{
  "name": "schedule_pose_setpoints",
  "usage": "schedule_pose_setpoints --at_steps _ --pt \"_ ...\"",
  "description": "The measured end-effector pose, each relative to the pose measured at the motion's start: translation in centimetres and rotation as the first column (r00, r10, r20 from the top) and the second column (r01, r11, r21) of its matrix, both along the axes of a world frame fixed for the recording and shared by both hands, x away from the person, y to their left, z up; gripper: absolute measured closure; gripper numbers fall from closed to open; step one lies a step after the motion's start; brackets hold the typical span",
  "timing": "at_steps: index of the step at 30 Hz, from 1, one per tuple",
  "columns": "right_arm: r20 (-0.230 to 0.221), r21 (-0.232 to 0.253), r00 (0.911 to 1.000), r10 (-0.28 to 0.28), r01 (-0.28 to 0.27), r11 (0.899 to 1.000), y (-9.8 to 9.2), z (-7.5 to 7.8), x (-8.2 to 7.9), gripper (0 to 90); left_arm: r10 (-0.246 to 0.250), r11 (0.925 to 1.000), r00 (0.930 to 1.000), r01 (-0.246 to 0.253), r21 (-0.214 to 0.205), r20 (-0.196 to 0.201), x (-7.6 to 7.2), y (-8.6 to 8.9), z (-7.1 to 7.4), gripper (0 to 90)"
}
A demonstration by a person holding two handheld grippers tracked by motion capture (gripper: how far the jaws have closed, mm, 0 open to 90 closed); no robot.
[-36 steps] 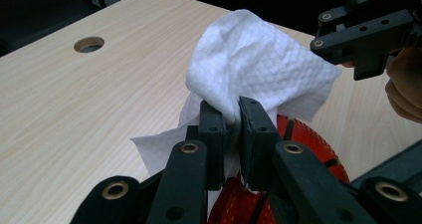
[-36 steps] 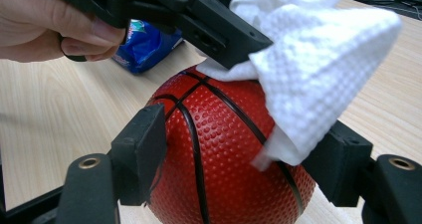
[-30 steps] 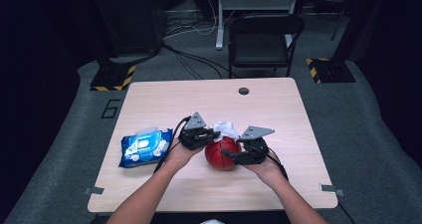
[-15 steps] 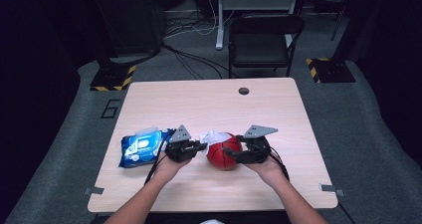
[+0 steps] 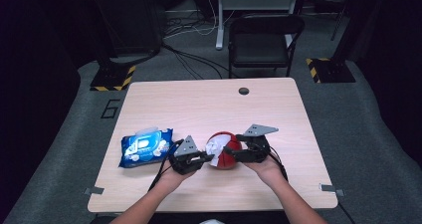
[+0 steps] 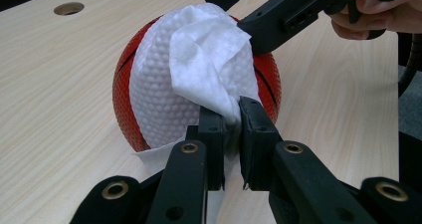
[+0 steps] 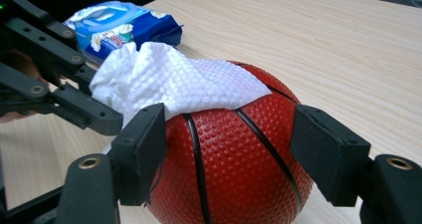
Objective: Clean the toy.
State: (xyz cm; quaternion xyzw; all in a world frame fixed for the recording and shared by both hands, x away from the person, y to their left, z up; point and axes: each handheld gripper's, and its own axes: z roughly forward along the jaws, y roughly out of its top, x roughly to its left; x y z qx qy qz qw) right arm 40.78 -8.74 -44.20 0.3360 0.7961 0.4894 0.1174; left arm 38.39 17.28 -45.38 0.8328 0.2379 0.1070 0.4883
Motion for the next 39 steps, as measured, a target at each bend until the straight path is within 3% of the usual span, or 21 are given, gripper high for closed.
schedule_pose_setpoints --at_steps 4,7,9,13,14,16,22,26,28,32,36,39 --pt "-0.011 -0.017 0.9993 0.037 -0.037 0.999 -0.5 0.3 0.1 30.4 0.009 0.9998 0.9999 -0.009 0.016 0.012 0.1 0.2 0.0 81.8" --pt "-0.011 -0.072 0.9979 0.064 -0.065 0.995 -0.8 0.0 0.2 24.3 0.023 0.9996 0.9997 -0.023 0.014 0.012 0.3 0.6 0.0 81.7" --pt "-0.032 -0.077 0.9969 0.073 -0.075 0.994 -1.0 -0.6 0.3 16.2 0.02 0.9997 0.9998 -0.02 0.016 0.007 0.4 0.8 -0.1 81.7" --pt "-0.045 -0.102 0.9946 0.094 -0.098 0.99 -0.4 -1.5 0.2 13.6 0.029 0.9995 0.9995 -0.029 0.012 0.015 0.6 0.9 -0.1 81.7" --pt "-0.016 -0.135 0.996 0.088 -0.089 0.987 -0.1 -1.6 -0.1 13.7 0.036 0.9993 0.9993 -0.036 0.011 0.011 0.6 0.9 -0.1 81.7" --pt "-0.004 -0.162 0.9967 0.081 -0.08 0.983 0.1 -1.5 -0.4 15.1 0.056 0.9984 0.9984 -0.056 0.007 0.008 0.9 1.0 -0.1 81.6" --pt "-0.028 -0.134 0.9953 0.092 -0.095 0.986 -0.4 -1.1 -1.2 27.7 0.101 0.9947 0.9949 -0.101 0.017 -0.004 1.6 1.7 -0.1 81.6" --pt "-0.031 -0.133 0.9947 0.098 -0.101 0.986 -0.8 -1.0 -1.3 33.4 0.096 0.9953 0.9954 -0.096 0.005 -0.002 1.8 1.7 -0.2 81.5" --pt "-0.023 -0.144 0.9959 0.088 -0.09 0.986 -0.8 -1.1 -1.1 30.2 0.089 0.996 0.996 -0.089 0.011 0.003 1.6 1.5 -0.1 81.5" --pt "0.016 -0.157 0.9985 0.052 -0.049 0.986 -0.4 -1.1 -0.8 15.2 0.075 0.9971 0.9972 -0.075 0.012 0.007 1.4 1.2 0.0 81.5" --pt "0.054 -0.126 0.9982 0.028 -0.021 0.992 0.1 -0.3 -0.7 9.8 0.064 0.9979 0.9979 -0.064 0.01 0.01 1.3 1.1 0.0 81.6" --pt "0.039 -0.128 0.9986 0.034 -0.029 0.991 0.7 -0.4 -0.3 11.0 0.063 0.9979 0.998 -0.063 0.015 0.009 1.3 1.1 0.0 81.6"
